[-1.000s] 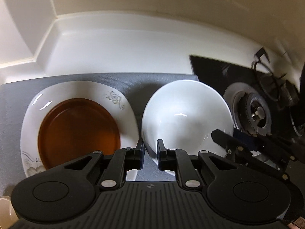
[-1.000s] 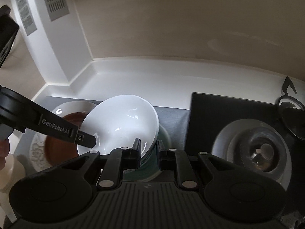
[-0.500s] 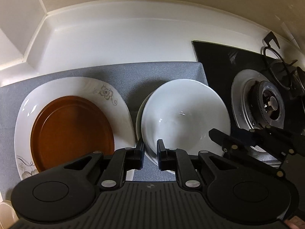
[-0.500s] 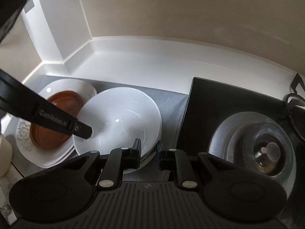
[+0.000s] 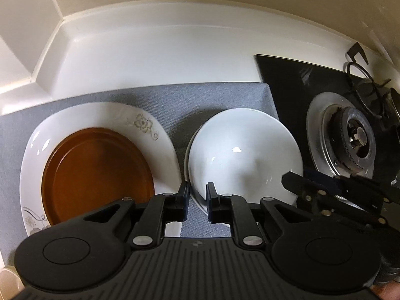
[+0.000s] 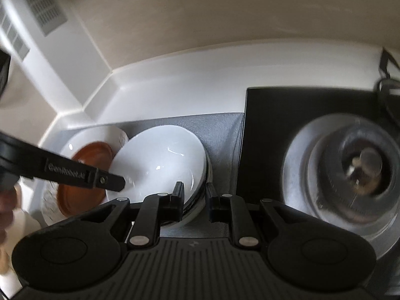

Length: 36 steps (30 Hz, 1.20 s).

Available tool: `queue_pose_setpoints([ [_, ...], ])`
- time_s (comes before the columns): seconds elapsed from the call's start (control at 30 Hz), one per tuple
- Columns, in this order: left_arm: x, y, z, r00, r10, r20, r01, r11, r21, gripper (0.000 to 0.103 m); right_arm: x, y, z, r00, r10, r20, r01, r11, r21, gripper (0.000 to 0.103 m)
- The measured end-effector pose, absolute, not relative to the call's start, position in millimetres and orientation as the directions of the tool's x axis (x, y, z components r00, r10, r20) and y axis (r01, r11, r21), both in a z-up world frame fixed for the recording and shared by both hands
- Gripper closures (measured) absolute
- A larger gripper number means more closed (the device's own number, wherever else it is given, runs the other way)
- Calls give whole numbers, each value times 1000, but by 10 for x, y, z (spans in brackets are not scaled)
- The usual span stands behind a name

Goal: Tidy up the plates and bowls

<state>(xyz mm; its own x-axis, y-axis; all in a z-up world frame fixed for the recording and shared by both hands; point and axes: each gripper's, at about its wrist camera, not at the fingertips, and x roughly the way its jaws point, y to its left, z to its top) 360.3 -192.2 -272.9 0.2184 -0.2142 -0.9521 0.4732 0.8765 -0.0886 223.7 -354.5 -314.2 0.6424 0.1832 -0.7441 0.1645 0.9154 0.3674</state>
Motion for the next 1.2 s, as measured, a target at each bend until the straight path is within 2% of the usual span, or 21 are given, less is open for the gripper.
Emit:
queue_pose_setpoints([
  [0.07,3631,-1869,-2732,225,-218,-950,445,890,-98,79,2190,-3602,-3154,655,202,-728,191,888,418,84],
  [0.17,3650,-1817,-2746,229,-236,-944,436,892,-117,78,2114,-3647,-3171,667,207,-715,203,874,442,81],
  [0.23,3663,-1794,-2762,225,-245,-943,426,895,-131,78,2079,-3676,-3207,674,207,-709,209,867,452,70],
  [0.3,3680,-1796,-2798,207,-253,-945,421,895,-147,79,2078,-3714,-3250,674,207,-709,224,858,463,65],
  [0.4,3661,-1821,-2833,194,-277,-941,428,887,-173,77,2149,-3688,-3311,663,217,-717,226,855,467,64],
  [0.47,3620,-1876,-2834,205,-262,-943,448,882,-147,77,2214,-3636,-3368,654,224,-722,215,861,462,64],
  [0.57,3572,-1905,-2825,204,-244,-948,469,875,-125,77,2236,-3602,-3405,655,219,-723,227,856,465,69],
  [0.73,3349,-1818,-2801,135,-302,-944,455,865,-212,76,2092,-3622,-3251,648,184,-739,194,898,394,86],
  [0.8,3227,-1800,-2828,134,-316,-939,449,864,-227,73,2014,-3675,-3210,634,214,-743,167,900,402,87],
  [0.97,3234,-1834,-2934,152,-305,-940,398,890,-225,71,2058,-3612,-3190,612,216,-761,114,928,355,78],
  [1.03,3272,-1860,-2988,143,-297,-944,392,893,-222,70,2128,-3558,-3230,600,207,-773,107,937,334,66],
  [1.07,3281,-1863,-3014,134,-296,-946,403,888,-221,70,2160,-3549,-3267,598,210,-774,102,937,333,63],
  [1.1,3285,-1871,-3057,129,-301,-945,412,883,-225,67,2188,-3553,-3315,592,213,-777,102,937,335,63],
  [1.2,3288,-1845,-3119,113,-319,-941,395,883,-252,67,2225,-3587,-3468,585,240,-775,124,917,378,65],
])
